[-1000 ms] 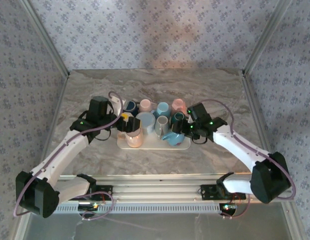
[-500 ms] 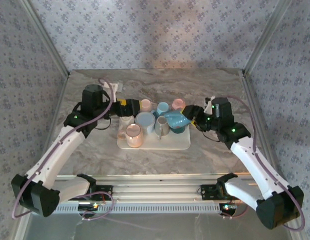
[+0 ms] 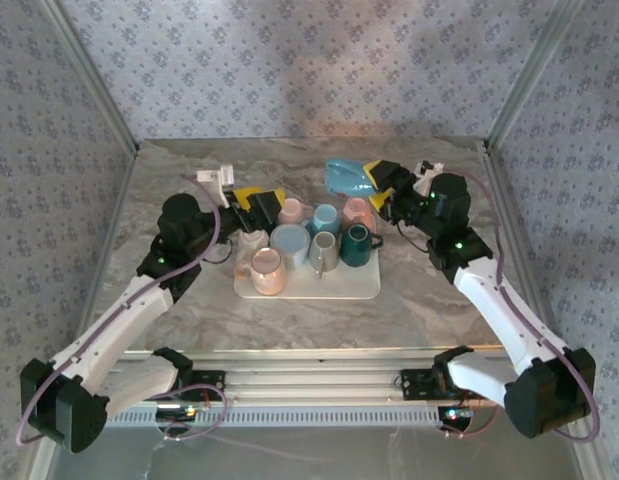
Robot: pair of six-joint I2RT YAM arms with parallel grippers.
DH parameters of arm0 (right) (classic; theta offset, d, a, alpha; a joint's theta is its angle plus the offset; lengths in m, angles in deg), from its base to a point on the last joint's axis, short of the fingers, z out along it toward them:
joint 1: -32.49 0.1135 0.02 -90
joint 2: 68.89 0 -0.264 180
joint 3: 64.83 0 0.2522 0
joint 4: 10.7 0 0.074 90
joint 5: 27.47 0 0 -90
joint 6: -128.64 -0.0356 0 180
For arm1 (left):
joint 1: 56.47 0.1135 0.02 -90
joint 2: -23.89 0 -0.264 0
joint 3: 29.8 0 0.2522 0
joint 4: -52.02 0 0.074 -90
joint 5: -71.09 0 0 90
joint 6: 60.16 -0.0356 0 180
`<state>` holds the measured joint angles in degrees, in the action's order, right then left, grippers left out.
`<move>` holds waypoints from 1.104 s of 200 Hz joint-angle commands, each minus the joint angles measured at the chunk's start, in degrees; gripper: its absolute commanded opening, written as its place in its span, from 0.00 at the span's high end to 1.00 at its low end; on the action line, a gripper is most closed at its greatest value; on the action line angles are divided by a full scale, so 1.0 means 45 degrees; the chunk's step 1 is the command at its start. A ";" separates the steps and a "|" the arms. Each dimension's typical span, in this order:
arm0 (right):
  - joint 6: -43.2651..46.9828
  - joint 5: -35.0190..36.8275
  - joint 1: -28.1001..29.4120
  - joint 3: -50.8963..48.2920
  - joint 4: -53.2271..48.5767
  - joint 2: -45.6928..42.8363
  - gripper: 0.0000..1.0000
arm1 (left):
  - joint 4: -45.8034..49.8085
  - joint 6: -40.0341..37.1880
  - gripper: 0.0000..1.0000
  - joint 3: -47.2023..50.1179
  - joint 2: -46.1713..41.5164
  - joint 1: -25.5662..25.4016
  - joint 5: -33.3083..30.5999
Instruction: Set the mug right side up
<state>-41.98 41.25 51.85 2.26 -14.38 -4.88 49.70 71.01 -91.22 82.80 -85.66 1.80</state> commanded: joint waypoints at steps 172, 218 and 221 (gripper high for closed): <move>-0.1985 0.2710 0.2383 0.2375 0.6916 0.2477 0.47 | -0.1043 0.4101 0.00 -0.4095 0.3161 -0.2554 -0.4252; -0.2097 0.3218 0.3011 0.2428 0.7458 0.2914 0.47 | -0.2235 0.5219 0.00 -0.4235 0.3539 -0.2883 -0.5078; -0.2103 0.3248 0.3036 0.2419 0.7462 0.2940 0.47 | -0.2320 0.5223 0.00 -0.4233 0.3530 -0.2878 -0.5147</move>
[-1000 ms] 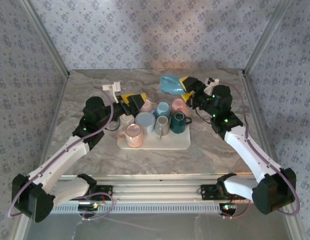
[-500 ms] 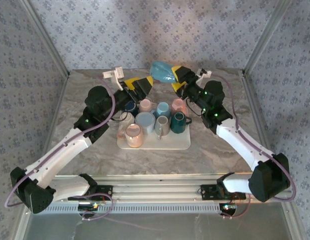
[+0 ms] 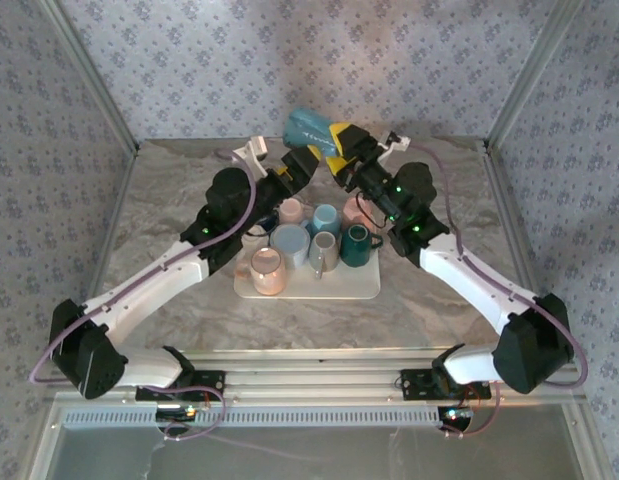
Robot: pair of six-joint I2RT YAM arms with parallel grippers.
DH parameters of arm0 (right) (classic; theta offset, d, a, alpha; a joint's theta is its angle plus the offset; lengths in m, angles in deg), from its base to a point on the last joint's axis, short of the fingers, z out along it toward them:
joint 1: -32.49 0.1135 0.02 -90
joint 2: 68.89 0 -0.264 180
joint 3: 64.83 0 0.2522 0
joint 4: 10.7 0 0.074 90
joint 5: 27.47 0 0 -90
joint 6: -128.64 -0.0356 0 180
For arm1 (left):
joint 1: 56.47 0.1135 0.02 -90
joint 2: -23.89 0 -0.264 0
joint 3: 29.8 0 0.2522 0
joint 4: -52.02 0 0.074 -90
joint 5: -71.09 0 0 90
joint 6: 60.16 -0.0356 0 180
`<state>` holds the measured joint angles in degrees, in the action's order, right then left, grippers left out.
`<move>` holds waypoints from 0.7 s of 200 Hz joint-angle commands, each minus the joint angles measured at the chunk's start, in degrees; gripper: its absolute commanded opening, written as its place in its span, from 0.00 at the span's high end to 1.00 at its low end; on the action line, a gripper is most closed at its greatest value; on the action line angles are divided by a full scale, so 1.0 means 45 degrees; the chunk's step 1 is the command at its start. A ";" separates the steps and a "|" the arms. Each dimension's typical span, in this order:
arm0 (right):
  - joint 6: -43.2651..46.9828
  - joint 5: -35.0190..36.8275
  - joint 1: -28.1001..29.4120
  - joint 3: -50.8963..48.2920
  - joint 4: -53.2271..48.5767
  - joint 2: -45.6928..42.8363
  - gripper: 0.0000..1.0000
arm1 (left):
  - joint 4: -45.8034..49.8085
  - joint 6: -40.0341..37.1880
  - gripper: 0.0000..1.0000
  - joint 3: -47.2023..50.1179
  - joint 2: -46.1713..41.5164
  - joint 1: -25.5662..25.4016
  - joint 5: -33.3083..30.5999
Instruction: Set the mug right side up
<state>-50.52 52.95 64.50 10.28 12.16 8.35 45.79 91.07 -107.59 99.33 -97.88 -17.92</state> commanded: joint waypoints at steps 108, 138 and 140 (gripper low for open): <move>-0.0094 0.1406 0.1250 0.0500 0.2278 0.0074 0.47 | -0.2082 0.1433 0.00 -0.0702 -0.0031 -0.0178 -0.2158; -0.0146 0.1784 0.1664 0.0412 0.2660 0.0155 0.47 | -0.2779 0.1719 0.00 -0.0550 0.0230 -0.0188 -0.2281; -0.0166 0.1780 0.1683 0.0412 0.2687 0.0175 0.47 | -0.2891 0.1723 0.00 -0.0530 0.0253 -0.0182 -0.2328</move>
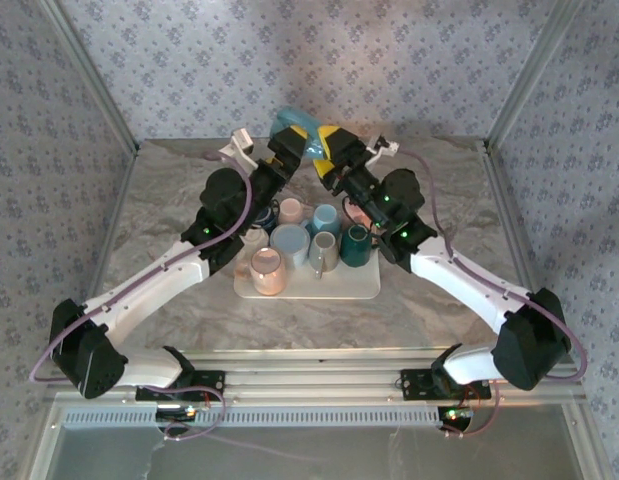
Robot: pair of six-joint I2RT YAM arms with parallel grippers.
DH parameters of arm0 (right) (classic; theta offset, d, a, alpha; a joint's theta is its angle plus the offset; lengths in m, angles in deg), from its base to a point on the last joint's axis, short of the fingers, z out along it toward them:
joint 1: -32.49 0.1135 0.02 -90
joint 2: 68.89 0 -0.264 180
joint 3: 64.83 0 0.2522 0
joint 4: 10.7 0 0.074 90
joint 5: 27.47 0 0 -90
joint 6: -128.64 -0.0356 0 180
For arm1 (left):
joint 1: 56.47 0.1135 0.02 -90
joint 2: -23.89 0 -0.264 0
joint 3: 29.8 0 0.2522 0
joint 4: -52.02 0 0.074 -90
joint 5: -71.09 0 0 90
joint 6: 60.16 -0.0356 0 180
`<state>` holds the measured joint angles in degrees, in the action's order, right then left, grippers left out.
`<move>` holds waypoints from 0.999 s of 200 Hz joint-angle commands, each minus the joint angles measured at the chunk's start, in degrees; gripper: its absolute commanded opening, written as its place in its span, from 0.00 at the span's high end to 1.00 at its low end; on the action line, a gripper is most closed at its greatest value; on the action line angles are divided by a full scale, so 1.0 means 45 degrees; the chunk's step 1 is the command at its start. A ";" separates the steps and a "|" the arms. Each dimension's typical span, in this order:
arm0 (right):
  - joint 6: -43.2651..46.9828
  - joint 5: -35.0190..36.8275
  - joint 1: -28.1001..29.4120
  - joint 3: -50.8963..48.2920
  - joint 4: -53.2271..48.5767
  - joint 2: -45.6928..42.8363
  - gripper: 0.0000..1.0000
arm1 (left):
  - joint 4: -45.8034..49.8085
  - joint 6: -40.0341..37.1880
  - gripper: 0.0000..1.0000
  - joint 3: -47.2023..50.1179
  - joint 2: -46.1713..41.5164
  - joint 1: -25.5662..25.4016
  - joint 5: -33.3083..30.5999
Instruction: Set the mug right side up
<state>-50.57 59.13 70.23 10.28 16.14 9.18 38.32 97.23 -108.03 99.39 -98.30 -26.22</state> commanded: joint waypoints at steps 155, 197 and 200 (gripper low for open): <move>-0.0222 0.0850 0.0805 -0.0250 0.2202 0.0345 0.42 | -0.3905 -0.1603 0.39 0.0082 0.0493 -0.0058 -0.0345; 0.0359 0.0874 0.0784 -0.0526 0.2247 0.0215 0.21 | -0.3819 -0.3262 0.40 0.0163 0.0007 -0.0059 0.0382; 0.0384 0.0904 0.0778 -0.0560 0.2243 0.0195 0.19 | -0.3819 -0.3356 0.40 0.0195 -0.0047 -0.0051 0.0393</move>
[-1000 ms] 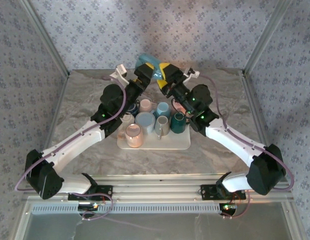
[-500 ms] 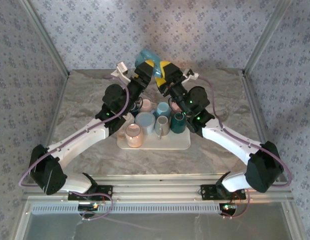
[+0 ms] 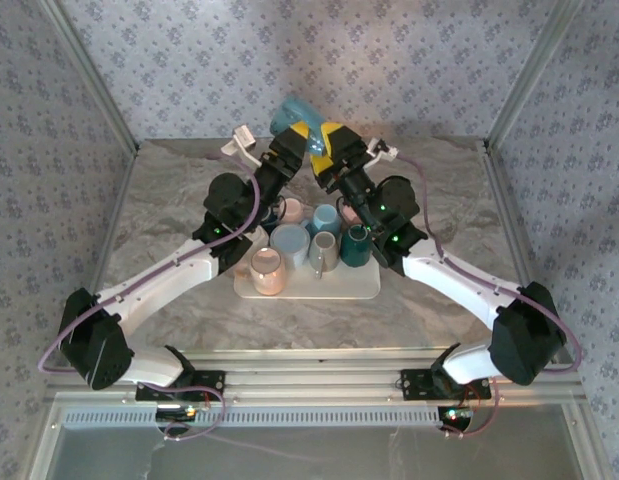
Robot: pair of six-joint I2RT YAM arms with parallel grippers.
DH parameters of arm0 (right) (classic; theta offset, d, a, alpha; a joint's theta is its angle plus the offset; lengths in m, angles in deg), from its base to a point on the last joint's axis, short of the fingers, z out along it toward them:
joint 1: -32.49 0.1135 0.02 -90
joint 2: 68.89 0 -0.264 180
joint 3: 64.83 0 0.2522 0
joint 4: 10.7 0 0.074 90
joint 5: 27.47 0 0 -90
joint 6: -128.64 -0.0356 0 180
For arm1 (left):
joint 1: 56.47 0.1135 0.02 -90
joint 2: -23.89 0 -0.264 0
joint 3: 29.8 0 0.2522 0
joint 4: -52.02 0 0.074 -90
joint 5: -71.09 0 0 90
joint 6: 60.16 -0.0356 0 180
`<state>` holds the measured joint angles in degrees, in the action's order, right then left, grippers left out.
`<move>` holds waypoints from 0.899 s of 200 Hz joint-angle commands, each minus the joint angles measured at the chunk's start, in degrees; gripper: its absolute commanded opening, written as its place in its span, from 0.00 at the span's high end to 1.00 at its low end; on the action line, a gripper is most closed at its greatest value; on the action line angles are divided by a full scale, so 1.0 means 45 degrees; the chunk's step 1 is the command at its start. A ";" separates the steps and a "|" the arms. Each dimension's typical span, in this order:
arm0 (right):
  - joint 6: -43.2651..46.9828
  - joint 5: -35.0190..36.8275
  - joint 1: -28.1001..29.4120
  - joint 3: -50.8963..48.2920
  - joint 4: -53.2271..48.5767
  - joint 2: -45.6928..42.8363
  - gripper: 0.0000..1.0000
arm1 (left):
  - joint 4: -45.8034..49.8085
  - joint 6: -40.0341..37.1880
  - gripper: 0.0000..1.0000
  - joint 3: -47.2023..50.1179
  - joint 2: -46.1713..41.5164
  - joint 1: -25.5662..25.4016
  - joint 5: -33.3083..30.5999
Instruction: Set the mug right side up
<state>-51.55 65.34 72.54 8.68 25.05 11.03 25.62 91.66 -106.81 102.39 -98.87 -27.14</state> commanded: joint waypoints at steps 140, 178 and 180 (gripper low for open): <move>0.5322 0.0691 -0.2866 -0.3822 -0.8103 -0.6612 0.08 | 0.5123 -0.8646 0.41 0.0877 -0.4213 0.2543 0.0336; 0.7986 -0.1048 -0.4731 -0.3738 -1.0987 -0.7290 0.09 | 0.6157 -1.2342 0.41 0.2621 -0.4777 0.3971 -0.0483; 0.8020 -0.1150 -0.4826 -0.3797 -1.1014 -0.7296 0.09 | 0.6065 -1.2466 0.40 0.2788 -0.4795 0.4064 -0.0522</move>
<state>-26.26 65.69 54.75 -8.48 -11.78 -21.66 50.91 50.13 -99.07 82.04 -83.89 -26.27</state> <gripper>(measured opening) 0.912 0.683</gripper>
